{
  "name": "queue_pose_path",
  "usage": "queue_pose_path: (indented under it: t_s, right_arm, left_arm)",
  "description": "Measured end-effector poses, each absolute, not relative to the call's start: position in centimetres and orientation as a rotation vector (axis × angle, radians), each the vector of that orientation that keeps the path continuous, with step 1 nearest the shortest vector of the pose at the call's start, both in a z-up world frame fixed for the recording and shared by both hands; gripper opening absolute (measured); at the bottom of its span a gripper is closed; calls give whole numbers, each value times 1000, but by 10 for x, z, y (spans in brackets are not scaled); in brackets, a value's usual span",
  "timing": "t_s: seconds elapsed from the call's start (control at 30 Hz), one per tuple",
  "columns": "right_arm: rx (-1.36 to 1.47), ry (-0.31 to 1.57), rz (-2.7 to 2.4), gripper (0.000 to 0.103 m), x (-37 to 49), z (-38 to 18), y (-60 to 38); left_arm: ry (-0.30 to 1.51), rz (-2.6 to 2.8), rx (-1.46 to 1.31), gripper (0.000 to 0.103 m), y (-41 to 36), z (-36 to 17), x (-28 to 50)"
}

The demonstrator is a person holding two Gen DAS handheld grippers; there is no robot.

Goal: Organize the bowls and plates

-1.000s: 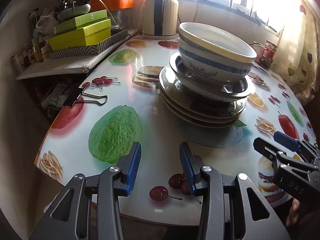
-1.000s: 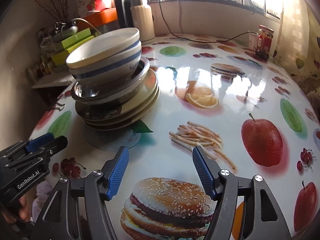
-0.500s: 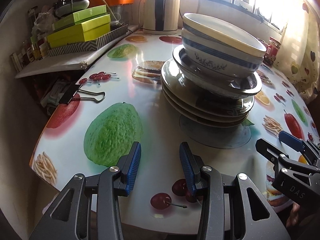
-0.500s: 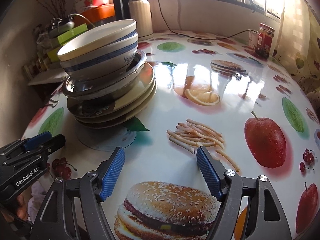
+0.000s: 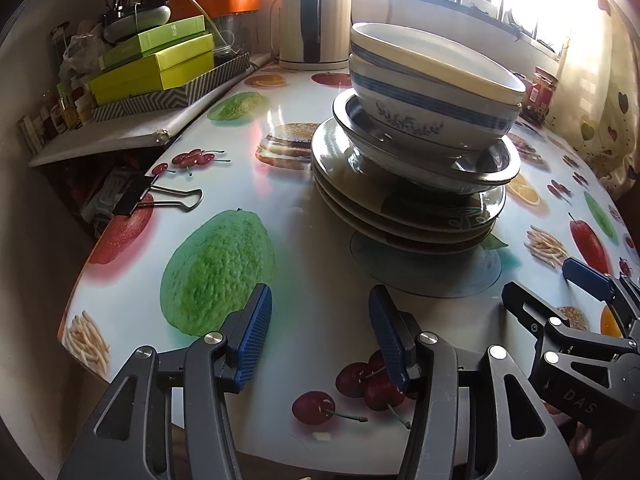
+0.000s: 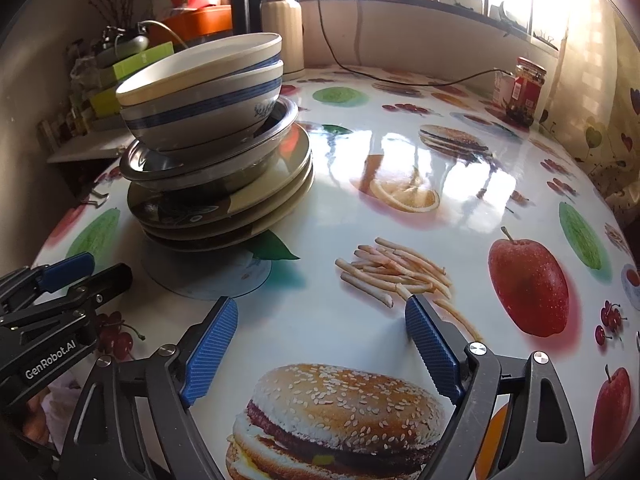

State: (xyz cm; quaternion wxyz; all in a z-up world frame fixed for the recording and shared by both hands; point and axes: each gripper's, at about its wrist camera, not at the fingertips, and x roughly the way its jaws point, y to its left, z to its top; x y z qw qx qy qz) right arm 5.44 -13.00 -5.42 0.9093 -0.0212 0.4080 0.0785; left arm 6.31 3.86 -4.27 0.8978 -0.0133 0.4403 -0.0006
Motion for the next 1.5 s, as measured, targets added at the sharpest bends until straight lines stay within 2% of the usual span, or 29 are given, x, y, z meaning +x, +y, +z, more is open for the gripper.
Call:
queue_pose_path:
  t_s: [1.5]
  right_arm:
    - [-53,840,147,89,54,-55,-130]
  left_arm:
    - [911,0,-27,53,38,-43,63]
